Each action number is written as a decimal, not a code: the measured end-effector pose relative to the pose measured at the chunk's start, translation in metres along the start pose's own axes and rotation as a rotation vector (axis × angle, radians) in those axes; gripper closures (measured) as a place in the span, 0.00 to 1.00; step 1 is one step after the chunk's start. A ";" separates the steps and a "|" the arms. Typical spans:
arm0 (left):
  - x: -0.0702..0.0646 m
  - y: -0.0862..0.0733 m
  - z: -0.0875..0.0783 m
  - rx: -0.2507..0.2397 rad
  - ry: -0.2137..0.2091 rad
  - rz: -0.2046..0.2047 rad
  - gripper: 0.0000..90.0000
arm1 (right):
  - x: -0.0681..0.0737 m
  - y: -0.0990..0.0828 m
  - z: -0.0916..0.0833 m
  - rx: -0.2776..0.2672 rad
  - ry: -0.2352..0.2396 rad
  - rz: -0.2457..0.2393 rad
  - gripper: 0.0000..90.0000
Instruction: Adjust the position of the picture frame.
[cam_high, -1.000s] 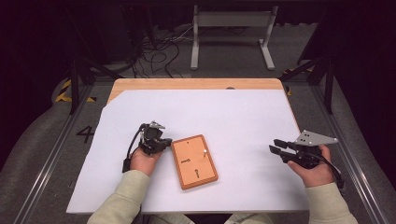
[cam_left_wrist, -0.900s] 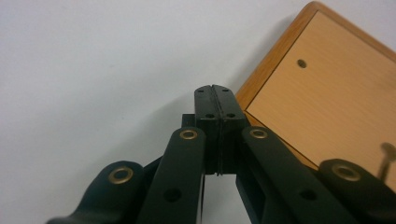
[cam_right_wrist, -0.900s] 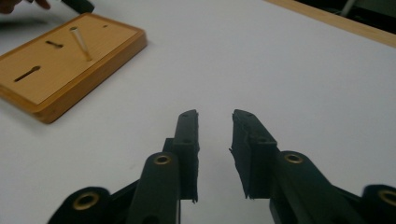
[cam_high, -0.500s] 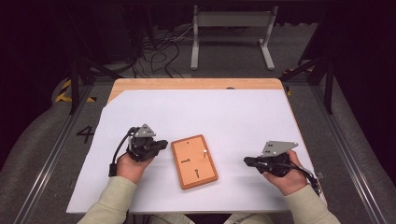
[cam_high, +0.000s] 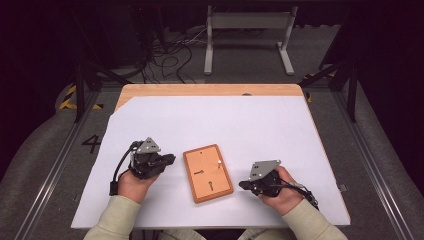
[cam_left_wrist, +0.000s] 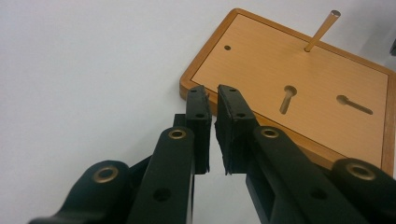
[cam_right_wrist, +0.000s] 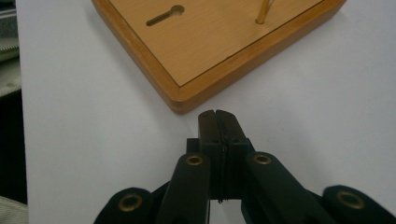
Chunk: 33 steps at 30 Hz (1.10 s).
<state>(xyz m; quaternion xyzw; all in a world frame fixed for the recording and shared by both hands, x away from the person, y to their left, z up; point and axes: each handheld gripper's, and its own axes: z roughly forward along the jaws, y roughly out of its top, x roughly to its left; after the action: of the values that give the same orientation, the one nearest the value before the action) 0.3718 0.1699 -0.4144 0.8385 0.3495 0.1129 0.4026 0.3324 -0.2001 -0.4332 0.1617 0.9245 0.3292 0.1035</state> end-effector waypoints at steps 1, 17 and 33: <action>0.001 -0.001 0.000 -0.003 0.004 -0.003 0.92 | 0.001 0.001 0.002 0.011 0.002 -0.012 1.00; 0.016 -0.016 -0.009 -0.003 0.041 -0.098 0.92 | 0.008 0.017 0.023 0.098 0.006 -0.041 1.00; 0.025 -0.017 -0.013 -0.002 0.074 -0.138 0.92 | 0.035 0.065 0.066 0.064 0.078 -0.148 1.00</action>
<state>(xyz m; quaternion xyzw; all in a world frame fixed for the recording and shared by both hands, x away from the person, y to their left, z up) 0.3750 0.2019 -0.4212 0.8073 0.4209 0.1163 0.3970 0.3348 -0.1017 -0.4452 0.0833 0.9473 0.2970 0.0864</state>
